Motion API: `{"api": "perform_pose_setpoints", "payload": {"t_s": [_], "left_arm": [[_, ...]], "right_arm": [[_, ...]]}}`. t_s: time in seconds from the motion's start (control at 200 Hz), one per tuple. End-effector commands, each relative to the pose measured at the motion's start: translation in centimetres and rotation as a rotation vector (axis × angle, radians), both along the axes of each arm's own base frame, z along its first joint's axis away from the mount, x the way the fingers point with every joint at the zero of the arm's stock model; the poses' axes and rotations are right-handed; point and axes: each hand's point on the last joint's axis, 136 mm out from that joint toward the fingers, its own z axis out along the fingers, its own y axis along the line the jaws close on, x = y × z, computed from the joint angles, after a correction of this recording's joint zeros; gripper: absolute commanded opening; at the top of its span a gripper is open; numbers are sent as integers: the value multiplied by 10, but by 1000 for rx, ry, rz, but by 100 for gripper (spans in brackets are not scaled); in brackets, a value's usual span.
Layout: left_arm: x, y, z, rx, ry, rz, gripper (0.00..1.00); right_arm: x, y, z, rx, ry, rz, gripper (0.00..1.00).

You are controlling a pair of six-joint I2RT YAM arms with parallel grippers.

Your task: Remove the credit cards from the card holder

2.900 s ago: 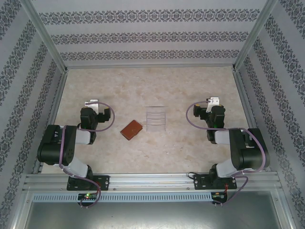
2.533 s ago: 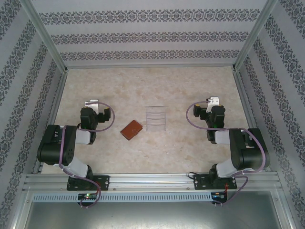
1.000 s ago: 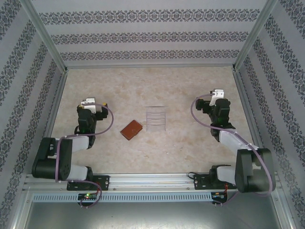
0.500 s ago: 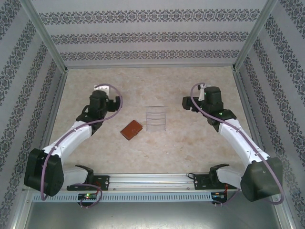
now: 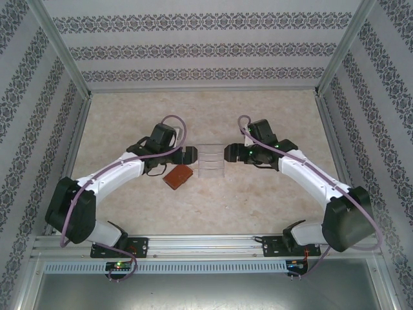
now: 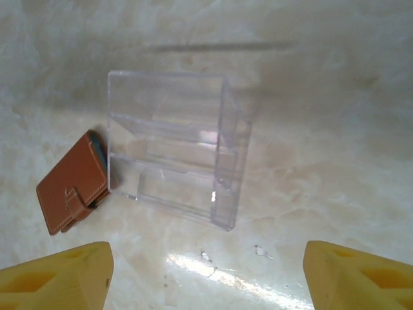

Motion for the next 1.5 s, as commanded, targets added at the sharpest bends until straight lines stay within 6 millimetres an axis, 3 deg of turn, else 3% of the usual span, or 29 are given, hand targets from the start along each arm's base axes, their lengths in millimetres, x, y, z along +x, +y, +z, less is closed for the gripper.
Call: {"api": "perform_pose_setpoints", "payload": {"t_s": [0.0,0.285,0.485,0.76,0.889,1.079,1.304,1.354,1.494], "left_arm": [[-6,-37,12,-189,89,-30,93],[-8,-28,-8,-106,169,12,86],[-20,10,-20,160,218,4,84],[-46,39,-49,437,374,-179,83],[-46,38,-64,425,424,-214,81],[-45,24,-72,367,435,-272,92],[-45,42,-84,511,460,-314,95],[-45,43,-86,531,459,-331,100],[-50,43,-97,567,476,-380,100]], "right_arm": [[-1,16,-5,21,57,5,73],[3,29,-32,-32,99,6,57],[0,32,-30,-44,99,7,52],[-4,33,-22,-37,87,10,53],[-8,31,-16,-31,75,5,54],[-14,26,-8,-31,59,-2,54],[-18,20,-1,-36,46,-7,55],[-19,20,1,-37,43,-6,55],[-19,19,1,-40,43,-9,56]]}}
